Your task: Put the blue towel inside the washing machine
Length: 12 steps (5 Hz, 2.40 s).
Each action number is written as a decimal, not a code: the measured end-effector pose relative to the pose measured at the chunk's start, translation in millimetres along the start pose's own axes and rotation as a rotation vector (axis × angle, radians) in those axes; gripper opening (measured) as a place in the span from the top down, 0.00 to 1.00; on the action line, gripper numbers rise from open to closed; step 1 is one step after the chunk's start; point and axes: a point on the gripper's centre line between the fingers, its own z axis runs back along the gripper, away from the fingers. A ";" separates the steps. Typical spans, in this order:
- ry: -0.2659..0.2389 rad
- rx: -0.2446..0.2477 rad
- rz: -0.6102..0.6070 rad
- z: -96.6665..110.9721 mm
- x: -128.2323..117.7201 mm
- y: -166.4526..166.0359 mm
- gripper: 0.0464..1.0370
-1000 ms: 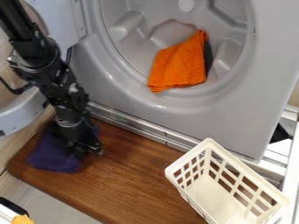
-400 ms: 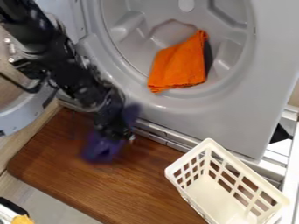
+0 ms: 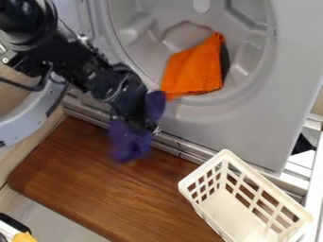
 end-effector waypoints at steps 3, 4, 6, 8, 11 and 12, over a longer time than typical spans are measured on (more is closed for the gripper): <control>-0.181 -0.022 -0.087 24.1 81.6 14.1 0.86; -0.198 -0.038 -0.143 22.9 104.7 13.7 0.86; -0.138 -0.098 -0.142 -13.5 112.0 20.6 0.81; -0.099 -0.106 -0.132 -22.1 108.5 23.8 0.22; -0.103 -0.102 -0.114 -20.8 100.1 19.4 0.04; -0.120 -0.106 -0.125 -11.7 103.2 15.8 0.04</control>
